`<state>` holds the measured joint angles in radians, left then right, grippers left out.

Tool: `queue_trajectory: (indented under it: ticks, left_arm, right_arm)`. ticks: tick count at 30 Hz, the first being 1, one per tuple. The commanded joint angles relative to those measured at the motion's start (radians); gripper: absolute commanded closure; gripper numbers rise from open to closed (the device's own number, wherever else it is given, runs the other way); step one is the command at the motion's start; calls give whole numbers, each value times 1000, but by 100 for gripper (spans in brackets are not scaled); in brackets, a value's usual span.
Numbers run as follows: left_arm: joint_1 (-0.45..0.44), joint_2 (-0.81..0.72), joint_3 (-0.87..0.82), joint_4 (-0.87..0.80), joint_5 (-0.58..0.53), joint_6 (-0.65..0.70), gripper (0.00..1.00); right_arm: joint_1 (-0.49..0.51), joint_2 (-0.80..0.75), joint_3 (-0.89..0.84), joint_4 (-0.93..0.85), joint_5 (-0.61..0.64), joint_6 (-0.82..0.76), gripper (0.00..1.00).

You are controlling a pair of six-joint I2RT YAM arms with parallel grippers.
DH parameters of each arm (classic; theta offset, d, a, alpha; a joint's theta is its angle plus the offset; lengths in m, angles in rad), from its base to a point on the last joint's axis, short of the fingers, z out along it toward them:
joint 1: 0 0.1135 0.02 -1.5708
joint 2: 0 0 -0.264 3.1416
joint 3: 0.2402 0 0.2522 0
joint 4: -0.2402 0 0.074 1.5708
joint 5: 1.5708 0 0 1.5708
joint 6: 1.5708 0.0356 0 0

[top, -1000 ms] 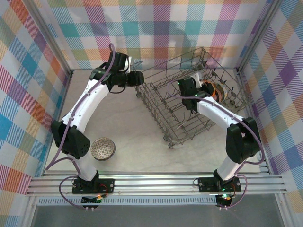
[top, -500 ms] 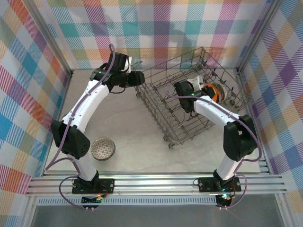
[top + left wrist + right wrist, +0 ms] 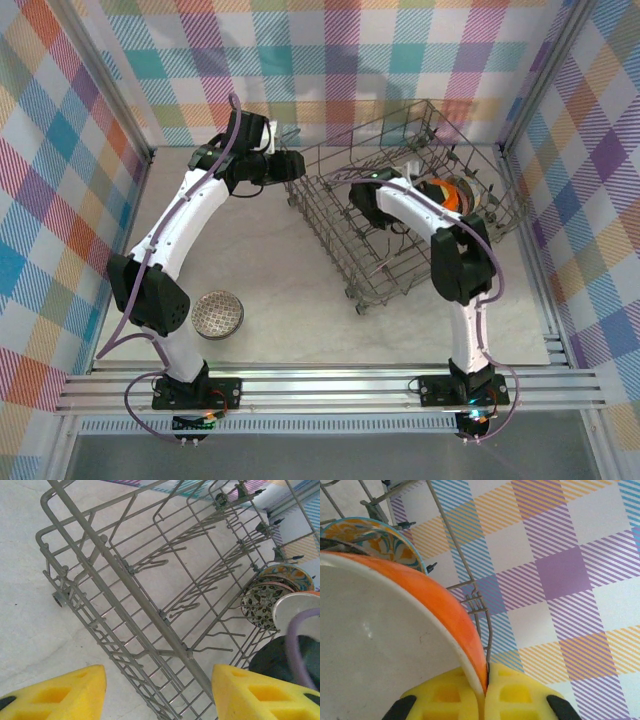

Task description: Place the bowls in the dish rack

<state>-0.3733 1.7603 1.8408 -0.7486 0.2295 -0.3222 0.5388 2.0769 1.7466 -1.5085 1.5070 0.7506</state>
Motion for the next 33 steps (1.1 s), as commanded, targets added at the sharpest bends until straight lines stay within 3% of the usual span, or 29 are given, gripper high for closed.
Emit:
queue_trajectory:
  ticks: [1,20,33]
  left_arm:
    - [14,-26,-12,22,30,3,42]
    - [43,-45,-38,32,65,6,42]
    - [47,-56,-52,40,71,2,42]
  right_arm:
    - [2,20,33,-276,-52,209,100]
    - [11,145,125,-276,-46,116,100]
    - [12,200,177,-277,-50,102,90]
